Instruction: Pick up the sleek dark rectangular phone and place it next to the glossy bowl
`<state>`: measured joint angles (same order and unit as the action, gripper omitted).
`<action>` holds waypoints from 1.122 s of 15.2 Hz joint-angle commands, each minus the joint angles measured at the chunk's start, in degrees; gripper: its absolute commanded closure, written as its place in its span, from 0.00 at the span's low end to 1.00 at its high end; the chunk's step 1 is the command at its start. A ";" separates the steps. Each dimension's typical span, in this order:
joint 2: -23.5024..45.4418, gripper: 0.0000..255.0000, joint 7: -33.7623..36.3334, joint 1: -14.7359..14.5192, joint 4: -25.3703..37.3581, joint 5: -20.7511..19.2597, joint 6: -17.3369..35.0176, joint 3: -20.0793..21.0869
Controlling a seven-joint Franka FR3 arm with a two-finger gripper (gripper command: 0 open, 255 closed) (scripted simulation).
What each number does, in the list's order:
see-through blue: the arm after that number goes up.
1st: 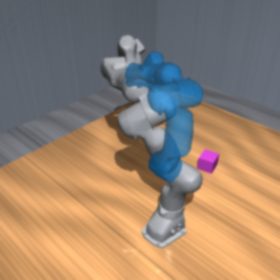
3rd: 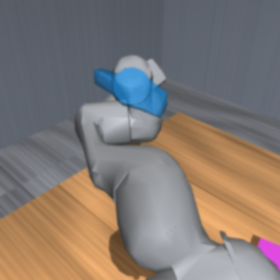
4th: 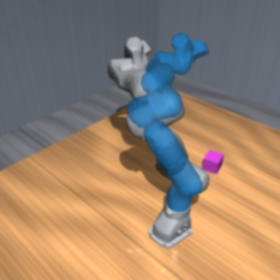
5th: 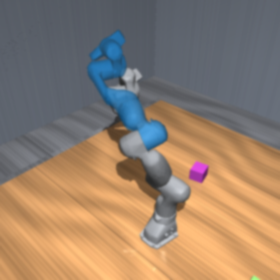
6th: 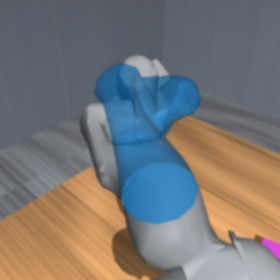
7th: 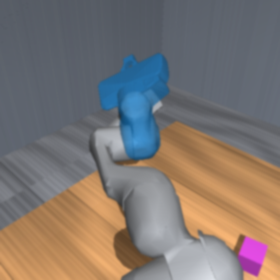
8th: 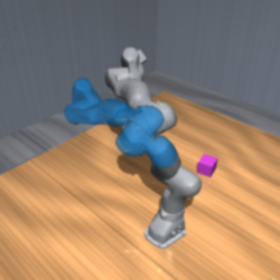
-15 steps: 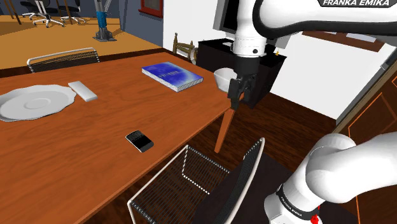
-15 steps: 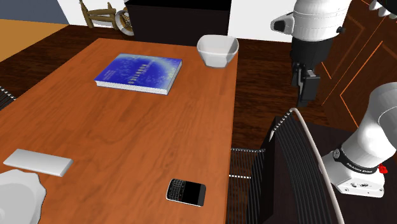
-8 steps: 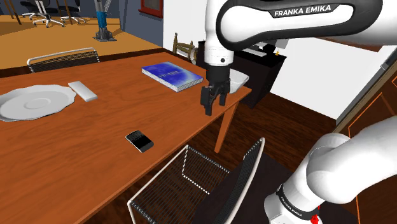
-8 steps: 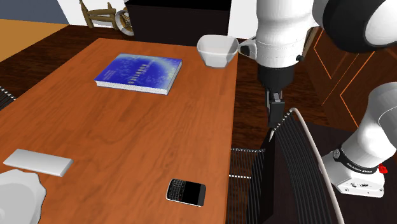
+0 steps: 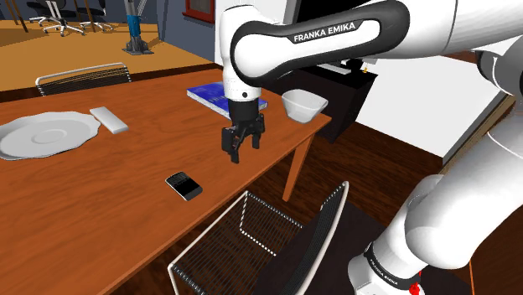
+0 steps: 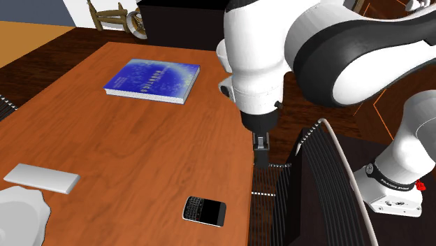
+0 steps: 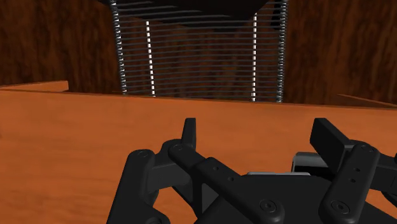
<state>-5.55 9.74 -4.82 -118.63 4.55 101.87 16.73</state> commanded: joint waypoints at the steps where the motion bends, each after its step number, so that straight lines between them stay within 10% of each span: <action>1: 4.37 0.00 1.33 -0.60 3.13 -1.02 1.11 0.95; 17: 35.68 0.00 9.25 -9.15 31.84 -10.63 1.74 2.96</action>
<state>29.73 19.00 -13.93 -86.58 -5.93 103.01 19.76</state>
